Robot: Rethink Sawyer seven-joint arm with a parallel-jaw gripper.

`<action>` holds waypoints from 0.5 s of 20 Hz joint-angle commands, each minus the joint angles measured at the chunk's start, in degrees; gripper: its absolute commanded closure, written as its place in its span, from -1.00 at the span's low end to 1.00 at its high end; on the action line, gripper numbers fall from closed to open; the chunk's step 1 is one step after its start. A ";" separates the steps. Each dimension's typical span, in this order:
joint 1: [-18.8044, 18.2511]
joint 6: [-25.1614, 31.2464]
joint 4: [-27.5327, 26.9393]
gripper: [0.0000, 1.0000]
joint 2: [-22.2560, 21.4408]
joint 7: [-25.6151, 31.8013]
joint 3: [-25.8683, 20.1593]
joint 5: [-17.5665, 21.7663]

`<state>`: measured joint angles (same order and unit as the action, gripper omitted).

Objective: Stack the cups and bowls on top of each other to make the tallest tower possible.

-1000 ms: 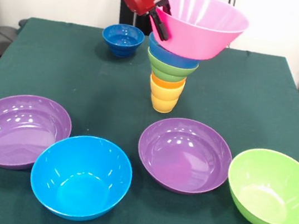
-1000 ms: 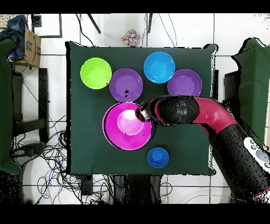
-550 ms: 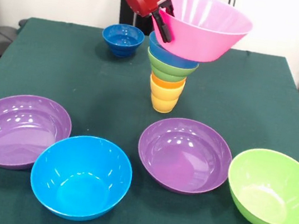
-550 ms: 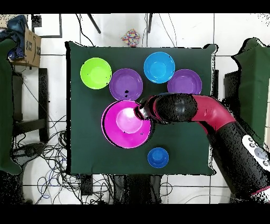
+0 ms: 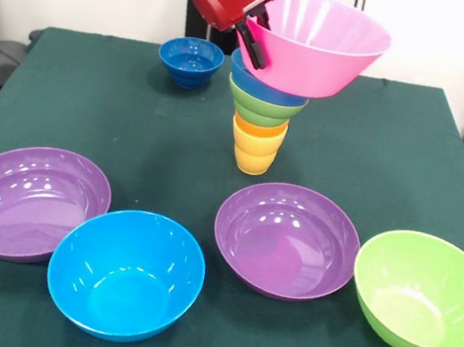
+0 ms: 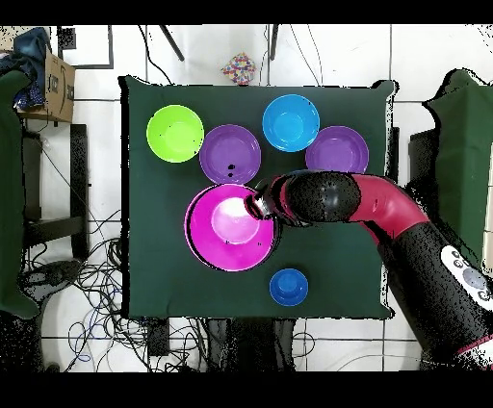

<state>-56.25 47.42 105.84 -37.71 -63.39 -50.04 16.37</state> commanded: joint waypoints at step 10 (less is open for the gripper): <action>0.39 2.86 -1.89 1.00 2.47 1.45 1.85 1.77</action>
<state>-56.59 47.42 105.84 -37.66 -63.39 -50.03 16.51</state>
